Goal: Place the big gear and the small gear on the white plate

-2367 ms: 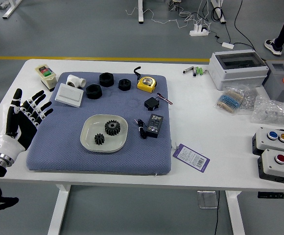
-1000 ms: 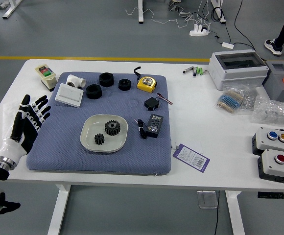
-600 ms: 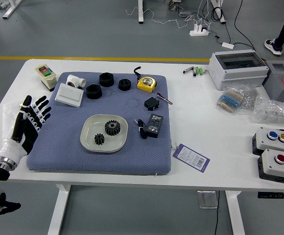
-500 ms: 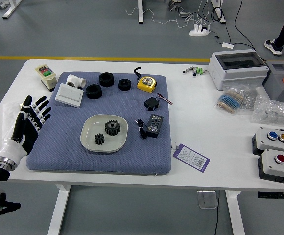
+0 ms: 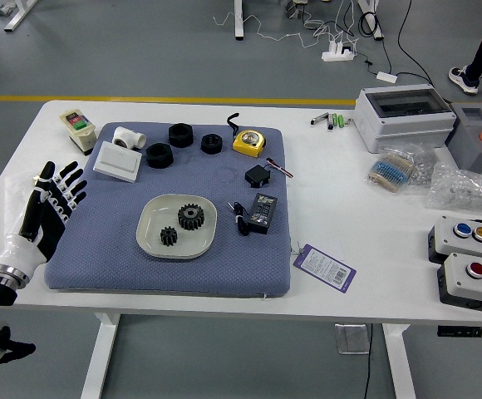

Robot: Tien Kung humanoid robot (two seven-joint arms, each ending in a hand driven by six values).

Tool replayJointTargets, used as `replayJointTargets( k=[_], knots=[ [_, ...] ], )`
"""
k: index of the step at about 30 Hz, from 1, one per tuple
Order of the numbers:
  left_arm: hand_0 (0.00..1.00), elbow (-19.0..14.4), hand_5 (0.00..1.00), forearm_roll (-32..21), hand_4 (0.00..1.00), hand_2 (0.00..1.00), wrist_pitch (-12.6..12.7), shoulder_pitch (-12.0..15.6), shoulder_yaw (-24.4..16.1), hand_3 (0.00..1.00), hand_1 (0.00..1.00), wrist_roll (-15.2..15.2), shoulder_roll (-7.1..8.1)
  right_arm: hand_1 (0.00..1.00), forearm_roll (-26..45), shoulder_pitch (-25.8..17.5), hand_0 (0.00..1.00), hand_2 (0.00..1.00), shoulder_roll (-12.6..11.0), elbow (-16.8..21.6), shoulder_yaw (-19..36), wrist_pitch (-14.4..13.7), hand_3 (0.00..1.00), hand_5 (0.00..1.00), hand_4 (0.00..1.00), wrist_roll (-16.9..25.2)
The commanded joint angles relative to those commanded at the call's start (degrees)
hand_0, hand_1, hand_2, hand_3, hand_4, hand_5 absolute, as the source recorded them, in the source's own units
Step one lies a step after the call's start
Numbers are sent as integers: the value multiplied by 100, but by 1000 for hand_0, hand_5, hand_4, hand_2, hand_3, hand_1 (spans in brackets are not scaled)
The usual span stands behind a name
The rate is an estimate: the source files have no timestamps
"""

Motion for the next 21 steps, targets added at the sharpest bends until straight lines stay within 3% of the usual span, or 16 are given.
replayJointTargets(
  k=[21],
  knots=[
    [998,48,967,184,960,998,46,-20,-10,974,998,-49,-9,675,4,23,662,741,-7,2,7,-2,568,680,791,9]
  ],
)
